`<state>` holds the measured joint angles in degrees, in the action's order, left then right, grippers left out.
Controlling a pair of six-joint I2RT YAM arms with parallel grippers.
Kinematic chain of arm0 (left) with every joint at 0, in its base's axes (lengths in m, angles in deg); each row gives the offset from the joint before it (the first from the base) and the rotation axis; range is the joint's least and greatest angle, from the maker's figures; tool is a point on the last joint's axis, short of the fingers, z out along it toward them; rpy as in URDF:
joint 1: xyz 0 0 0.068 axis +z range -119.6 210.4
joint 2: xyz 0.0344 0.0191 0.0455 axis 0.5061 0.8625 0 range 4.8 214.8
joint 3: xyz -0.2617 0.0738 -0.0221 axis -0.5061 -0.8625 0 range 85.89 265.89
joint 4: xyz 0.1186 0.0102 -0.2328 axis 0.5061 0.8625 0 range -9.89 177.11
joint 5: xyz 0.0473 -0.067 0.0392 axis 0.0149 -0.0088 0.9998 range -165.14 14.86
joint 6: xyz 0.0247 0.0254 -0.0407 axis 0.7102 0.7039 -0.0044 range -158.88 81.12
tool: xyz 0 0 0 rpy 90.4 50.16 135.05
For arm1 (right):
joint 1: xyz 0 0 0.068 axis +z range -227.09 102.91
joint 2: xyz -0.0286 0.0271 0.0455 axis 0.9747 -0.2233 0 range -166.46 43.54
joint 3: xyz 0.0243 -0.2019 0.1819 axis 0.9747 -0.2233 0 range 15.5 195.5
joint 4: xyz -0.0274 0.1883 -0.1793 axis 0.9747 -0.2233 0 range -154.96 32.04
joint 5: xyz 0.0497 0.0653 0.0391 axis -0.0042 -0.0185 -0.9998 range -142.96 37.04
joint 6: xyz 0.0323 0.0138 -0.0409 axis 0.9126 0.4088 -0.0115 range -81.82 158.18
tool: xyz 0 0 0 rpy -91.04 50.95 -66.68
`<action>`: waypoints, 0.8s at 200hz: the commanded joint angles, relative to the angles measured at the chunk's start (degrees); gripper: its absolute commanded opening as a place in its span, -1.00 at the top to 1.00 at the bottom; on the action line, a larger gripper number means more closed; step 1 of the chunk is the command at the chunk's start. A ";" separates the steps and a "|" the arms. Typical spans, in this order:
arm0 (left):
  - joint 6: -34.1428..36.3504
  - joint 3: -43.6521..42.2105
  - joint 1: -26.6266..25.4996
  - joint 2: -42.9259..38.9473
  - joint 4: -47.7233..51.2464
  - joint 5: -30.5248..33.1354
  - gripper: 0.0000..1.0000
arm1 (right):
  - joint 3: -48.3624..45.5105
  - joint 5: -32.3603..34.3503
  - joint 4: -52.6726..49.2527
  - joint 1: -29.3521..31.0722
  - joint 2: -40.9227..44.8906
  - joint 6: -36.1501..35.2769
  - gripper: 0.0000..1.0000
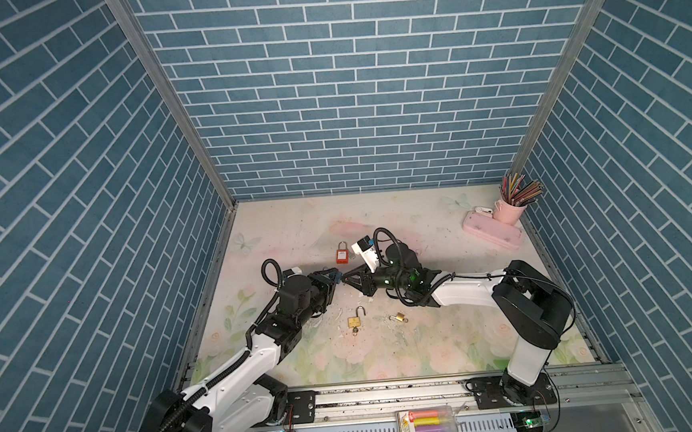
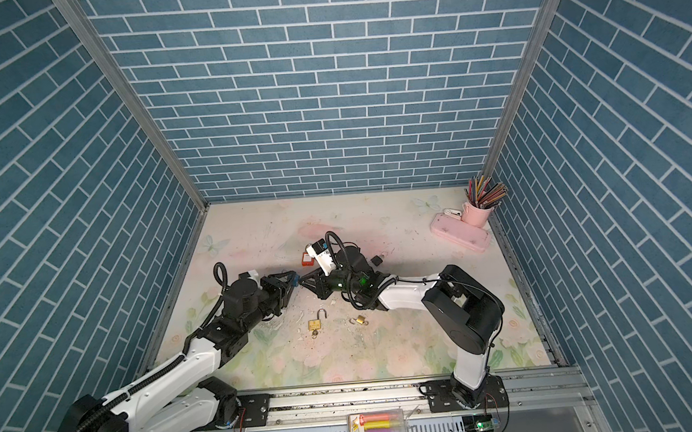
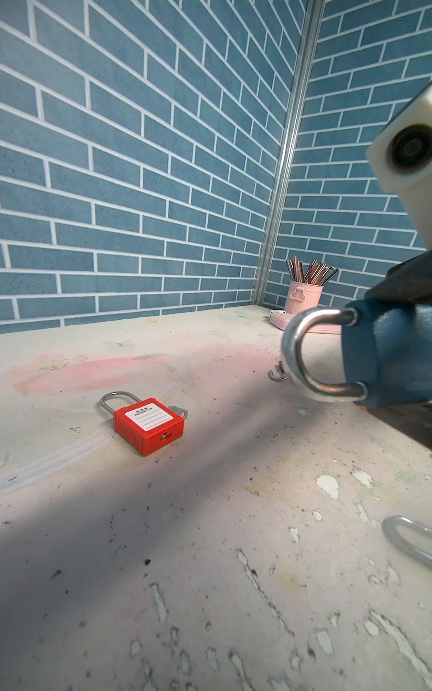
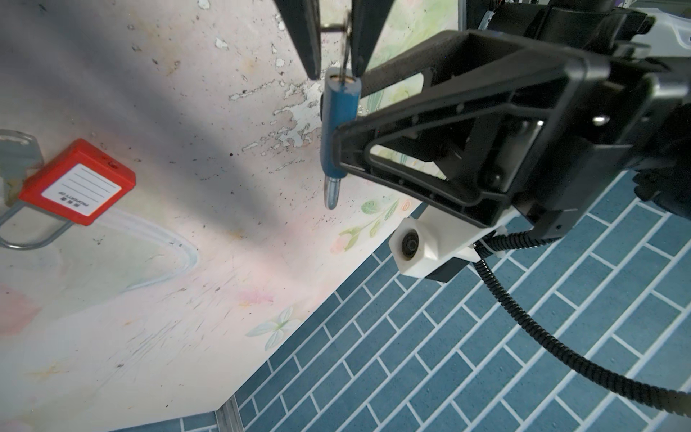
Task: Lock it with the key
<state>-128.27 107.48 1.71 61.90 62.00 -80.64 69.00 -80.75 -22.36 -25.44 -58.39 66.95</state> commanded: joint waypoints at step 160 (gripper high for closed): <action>3.01 2.18 9.53 -0.20 -1.09 -1.84 1.00 | -2.03 -4.28 -0.27 0.33 1.21 1.39 1.00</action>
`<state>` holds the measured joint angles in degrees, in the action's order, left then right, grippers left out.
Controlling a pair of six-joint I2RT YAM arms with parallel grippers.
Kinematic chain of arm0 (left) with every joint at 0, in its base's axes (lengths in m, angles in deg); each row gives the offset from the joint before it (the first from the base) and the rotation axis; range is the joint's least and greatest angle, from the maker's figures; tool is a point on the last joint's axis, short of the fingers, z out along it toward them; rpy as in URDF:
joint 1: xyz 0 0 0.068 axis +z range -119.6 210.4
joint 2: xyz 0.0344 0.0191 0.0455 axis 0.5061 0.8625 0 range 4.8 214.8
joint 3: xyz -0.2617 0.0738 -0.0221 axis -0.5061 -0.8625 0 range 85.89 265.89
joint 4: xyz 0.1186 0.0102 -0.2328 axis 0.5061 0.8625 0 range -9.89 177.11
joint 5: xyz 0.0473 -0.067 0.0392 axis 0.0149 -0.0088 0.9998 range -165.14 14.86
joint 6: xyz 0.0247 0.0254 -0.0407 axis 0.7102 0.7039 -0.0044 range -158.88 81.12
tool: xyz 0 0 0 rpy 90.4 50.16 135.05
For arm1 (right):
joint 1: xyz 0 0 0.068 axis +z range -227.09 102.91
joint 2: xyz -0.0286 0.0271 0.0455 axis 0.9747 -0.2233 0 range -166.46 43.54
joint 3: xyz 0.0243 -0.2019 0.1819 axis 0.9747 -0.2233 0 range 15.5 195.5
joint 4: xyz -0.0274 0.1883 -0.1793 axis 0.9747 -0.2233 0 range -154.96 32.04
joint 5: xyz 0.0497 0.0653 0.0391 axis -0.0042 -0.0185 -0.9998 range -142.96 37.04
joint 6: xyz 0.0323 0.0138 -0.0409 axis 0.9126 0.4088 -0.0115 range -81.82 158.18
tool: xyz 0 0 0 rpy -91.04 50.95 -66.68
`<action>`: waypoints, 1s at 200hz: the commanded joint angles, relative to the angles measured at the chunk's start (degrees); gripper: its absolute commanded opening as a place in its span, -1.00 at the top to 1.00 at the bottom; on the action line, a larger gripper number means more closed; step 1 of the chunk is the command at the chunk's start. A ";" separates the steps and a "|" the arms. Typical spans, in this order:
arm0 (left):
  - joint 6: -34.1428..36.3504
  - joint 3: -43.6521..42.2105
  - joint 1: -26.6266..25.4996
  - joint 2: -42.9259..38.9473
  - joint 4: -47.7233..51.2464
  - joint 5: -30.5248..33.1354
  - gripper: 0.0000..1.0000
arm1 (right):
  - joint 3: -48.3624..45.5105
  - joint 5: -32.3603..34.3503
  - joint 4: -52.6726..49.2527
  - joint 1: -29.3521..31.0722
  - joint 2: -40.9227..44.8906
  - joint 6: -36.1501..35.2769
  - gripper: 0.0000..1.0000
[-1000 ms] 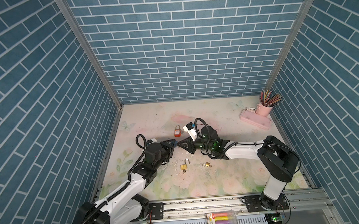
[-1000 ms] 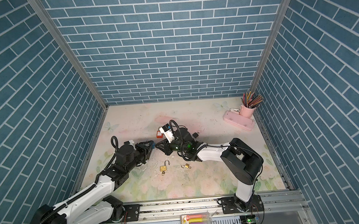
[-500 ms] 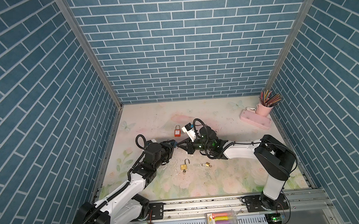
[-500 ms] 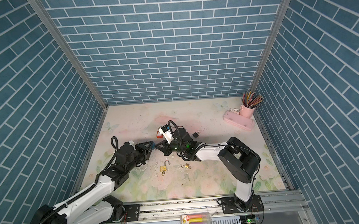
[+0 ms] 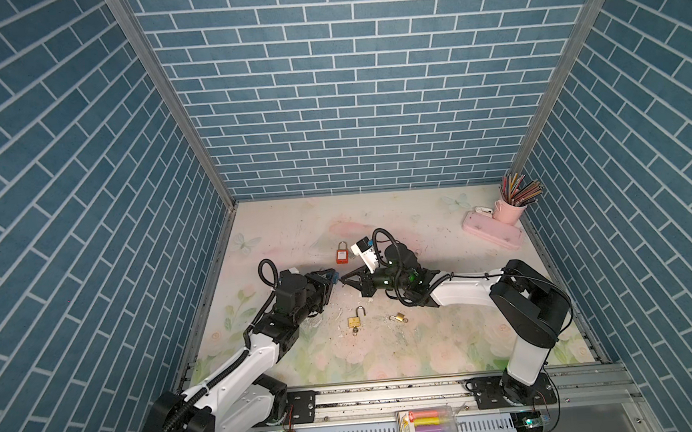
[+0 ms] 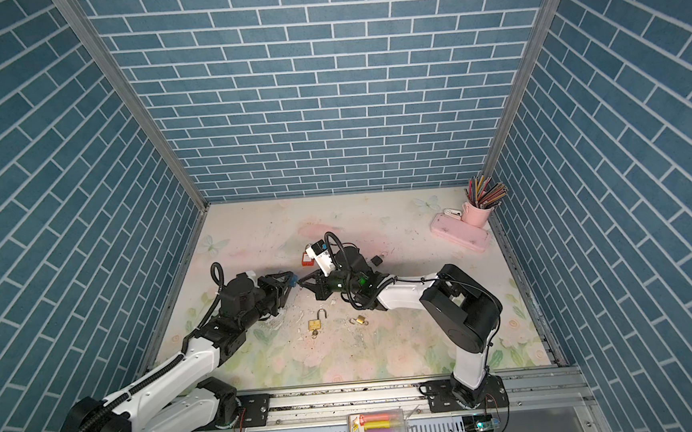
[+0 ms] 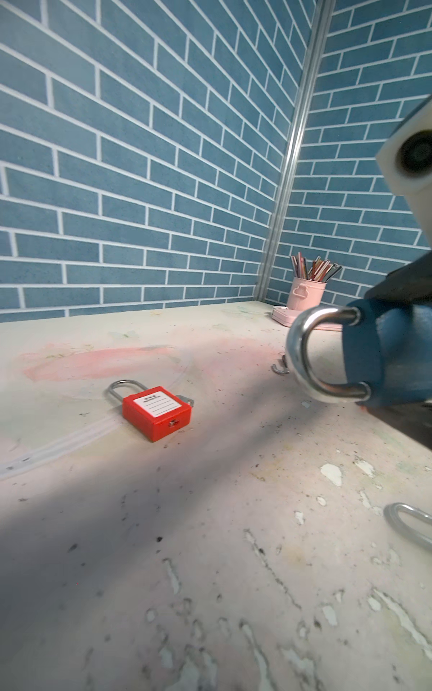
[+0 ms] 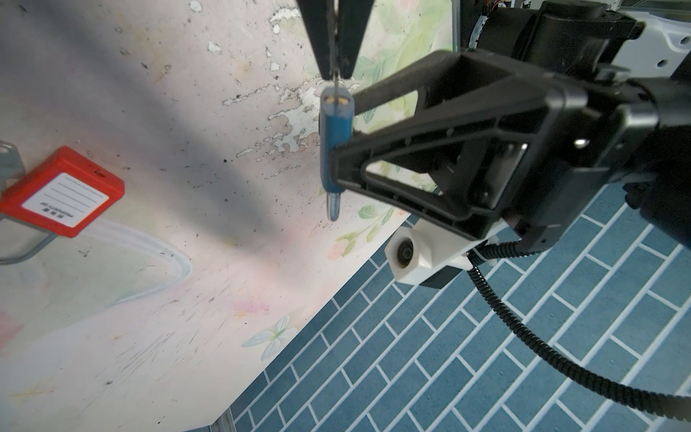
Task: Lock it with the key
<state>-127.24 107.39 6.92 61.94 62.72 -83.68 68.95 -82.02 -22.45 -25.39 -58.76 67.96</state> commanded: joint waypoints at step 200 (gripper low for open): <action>36.37 12.58 -0.86 12.15 40.64 11.06 1.00 | -10.30 0.70 -7.69 -2.62 11.07 -0.47 1.00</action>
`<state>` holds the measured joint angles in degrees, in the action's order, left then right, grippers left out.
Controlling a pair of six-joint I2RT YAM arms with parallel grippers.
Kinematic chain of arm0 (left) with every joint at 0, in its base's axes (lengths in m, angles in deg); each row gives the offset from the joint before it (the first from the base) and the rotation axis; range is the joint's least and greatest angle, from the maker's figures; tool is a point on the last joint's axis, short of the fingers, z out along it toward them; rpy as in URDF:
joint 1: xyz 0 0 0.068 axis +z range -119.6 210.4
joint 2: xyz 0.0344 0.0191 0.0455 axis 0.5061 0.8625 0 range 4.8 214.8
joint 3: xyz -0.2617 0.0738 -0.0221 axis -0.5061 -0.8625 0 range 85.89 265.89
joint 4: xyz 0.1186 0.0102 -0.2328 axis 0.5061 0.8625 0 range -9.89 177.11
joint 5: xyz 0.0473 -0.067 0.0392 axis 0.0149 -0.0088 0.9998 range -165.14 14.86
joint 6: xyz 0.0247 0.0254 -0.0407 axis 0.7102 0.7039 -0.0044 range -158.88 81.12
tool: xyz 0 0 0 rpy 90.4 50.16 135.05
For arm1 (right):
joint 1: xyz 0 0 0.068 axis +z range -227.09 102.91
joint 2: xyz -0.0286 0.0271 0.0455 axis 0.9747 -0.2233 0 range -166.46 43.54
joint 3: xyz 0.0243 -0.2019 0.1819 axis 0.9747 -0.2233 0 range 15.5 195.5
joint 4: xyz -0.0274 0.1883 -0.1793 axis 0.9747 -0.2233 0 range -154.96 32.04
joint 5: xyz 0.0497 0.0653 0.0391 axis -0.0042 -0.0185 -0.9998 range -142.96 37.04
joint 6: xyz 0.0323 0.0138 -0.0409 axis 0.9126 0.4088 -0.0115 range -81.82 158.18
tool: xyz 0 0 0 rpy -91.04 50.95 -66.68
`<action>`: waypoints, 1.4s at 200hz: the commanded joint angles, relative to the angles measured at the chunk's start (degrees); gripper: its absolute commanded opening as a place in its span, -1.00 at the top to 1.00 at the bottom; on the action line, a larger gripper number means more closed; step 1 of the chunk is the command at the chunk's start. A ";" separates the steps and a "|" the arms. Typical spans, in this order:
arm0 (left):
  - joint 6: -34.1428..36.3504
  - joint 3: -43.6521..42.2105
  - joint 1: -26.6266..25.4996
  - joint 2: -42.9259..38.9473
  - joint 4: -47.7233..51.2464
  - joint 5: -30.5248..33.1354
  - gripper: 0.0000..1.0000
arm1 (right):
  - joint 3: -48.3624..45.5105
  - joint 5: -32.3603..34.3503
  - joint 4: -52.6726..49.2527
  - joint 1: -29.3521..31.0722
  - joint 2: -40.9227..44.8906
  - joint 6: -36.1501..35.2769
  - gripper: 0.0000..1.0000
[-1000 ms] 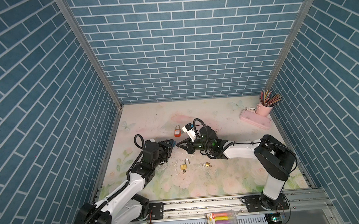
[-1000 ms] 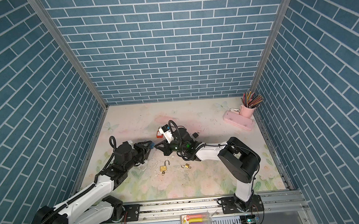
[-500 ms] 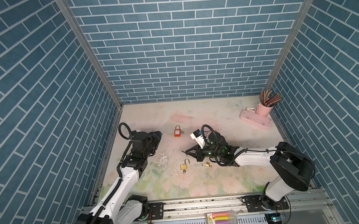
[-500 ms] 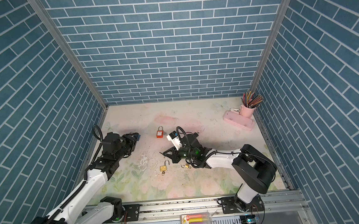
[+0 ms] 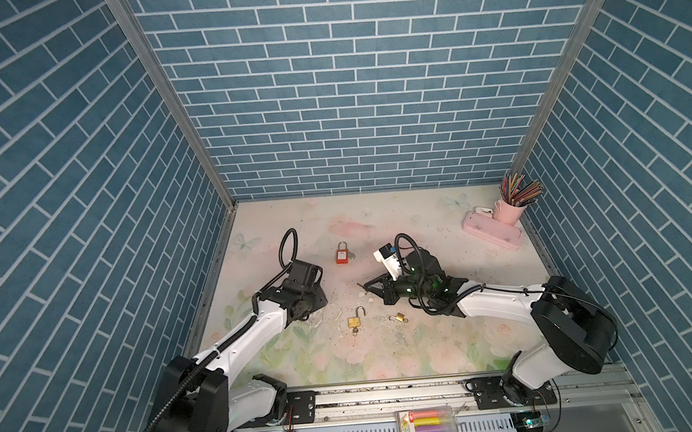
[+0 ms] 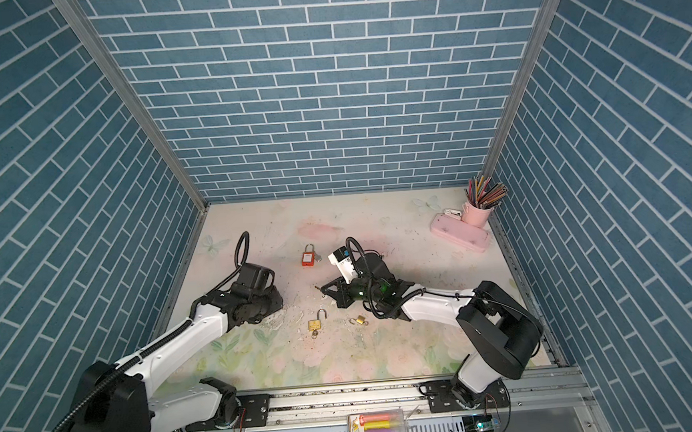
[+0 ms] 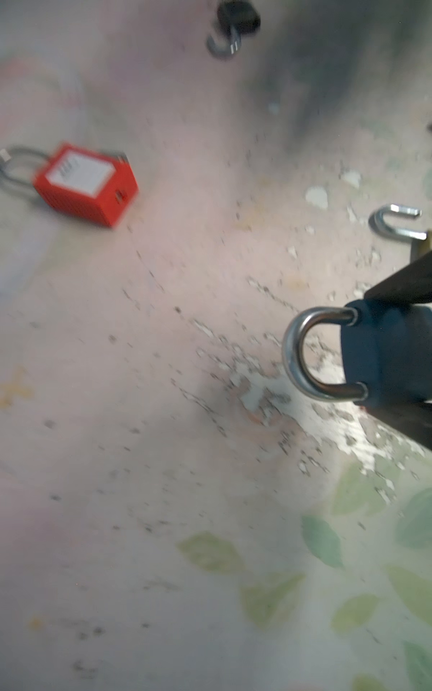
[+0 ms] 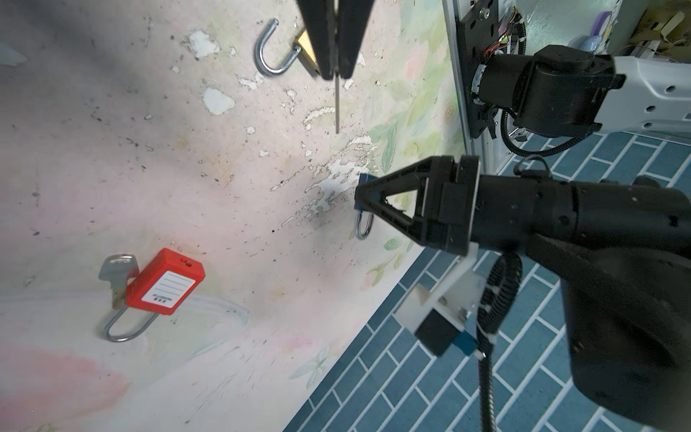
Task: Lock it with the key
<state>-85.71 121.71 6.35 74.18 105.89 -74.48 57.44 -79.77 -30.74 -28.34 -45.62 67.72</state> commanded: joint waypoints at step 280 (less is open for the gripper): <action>7.91 11.92 1.49 -0.12 0.31 7.64 -0.34 | 14.27 -4.93 -4.56 1.69 -15.61 -0.47 1.00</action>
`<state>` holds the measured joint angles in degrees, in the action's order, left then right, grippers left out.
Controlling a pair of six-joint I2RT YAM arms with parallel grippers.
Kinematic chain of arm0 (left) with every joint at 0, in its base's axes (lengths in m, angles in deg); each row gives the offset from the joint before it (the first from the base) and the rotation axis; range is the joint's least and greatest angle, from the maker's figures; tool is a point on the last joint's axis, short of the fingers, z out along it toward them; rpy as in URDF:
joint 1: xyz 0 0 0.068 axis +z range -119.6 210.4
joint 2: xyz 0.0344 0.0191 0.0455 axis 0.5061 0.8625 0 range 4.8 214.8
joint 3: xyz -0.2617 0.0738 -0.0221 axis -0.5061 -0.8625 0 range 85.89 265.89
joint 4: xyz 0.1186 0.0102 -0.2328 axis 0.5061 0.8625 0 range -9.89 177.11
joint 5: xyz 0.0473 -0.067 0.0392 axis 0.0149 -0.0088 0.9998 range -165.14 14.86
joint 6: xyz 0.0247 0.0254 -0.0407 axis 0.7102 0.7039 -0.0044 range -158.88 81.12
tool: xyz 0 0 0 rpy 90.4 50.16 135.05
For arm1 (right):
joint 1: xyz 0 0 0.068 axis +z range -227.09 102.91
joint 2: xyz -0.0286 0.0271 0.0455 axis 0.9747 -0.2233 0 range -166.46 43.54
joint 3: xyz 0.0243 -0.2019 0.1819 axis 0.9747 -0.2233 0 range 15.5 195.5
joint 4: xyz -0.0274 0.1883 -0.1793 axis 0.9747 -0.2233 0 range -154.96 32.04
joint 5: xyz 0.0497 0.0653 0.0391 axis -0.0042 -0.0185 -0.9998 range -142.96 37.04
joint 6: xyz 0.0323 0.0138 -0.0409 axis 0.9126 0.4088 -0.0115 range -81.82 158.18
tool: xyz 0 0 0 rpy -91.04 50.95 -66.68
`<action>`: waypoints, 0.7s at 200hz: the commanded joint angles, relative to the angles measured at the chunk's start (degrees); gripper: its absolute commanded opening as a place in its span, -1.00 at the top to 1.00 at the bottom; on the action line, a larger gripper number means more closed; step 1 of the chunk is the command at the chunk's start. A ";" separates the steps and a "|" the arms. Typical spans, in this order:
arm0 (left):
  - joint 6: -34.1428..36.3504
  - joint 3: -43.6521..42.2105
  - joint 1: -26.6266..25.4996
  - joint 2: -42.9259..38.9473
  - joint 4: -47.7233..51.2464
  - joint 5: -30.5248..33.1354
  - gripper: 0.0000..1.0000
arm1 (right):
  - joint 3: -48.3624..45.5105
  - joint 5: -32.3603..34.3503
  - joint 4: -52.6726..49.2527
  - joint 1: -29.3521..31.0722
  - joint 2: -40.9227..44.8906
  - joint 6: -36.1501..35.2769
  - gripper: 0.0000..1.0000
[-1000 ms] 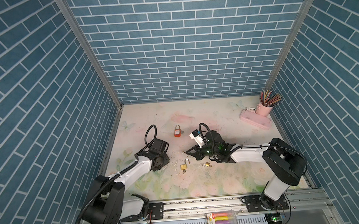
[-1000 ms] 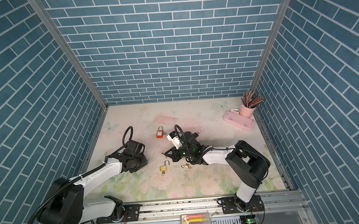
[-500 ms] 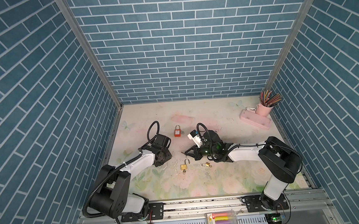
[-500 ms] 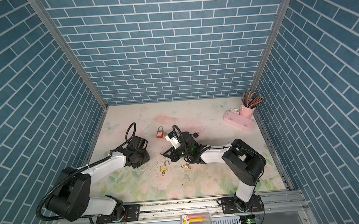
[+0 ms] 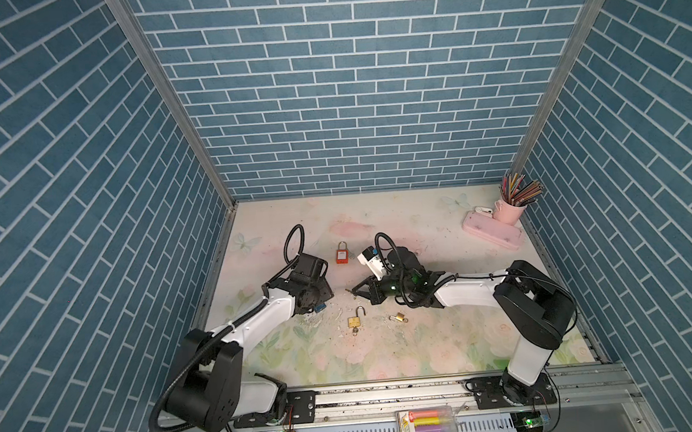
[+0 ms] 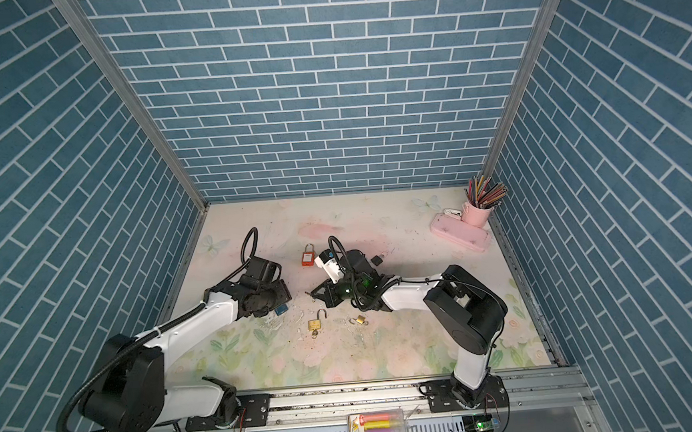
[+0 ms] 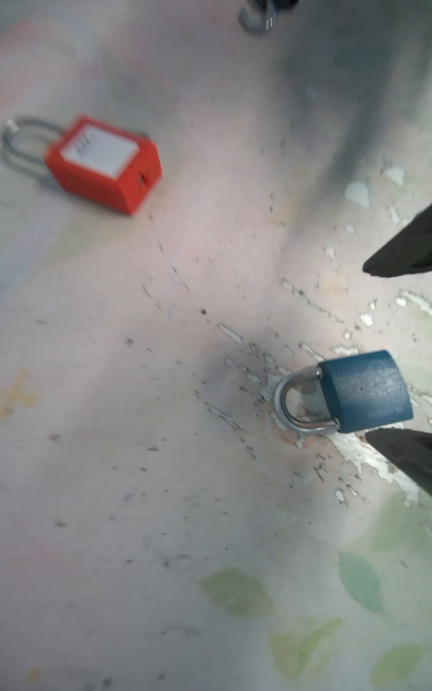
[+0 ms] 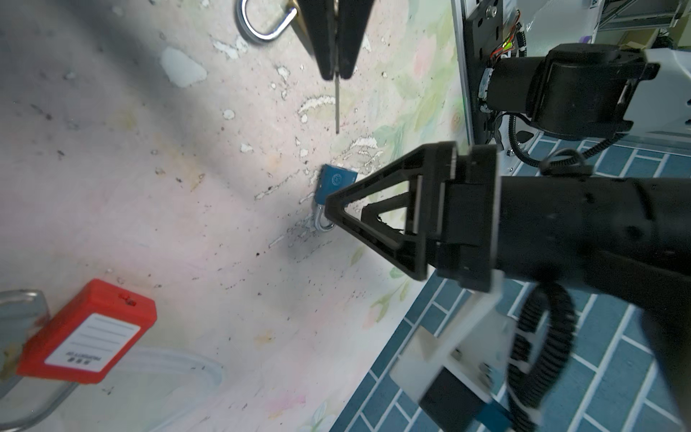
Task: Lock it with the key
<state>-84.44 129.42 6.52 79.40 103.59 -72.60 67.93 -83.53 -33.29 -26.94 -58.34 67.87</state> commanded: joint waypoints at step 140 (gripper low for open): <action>33.75 -1.82 3.11 -33.08 -14.42 4.05 -0.54 | 28.70 -3.76 -16.53 2.29 -25.42 -5.33 1.00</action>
<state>-53.60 128.98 9.50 46.01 91.20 -65.71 94.09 -85.62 -46.97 -25.41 -81.44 65.11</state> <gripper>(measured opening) 0.765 0.043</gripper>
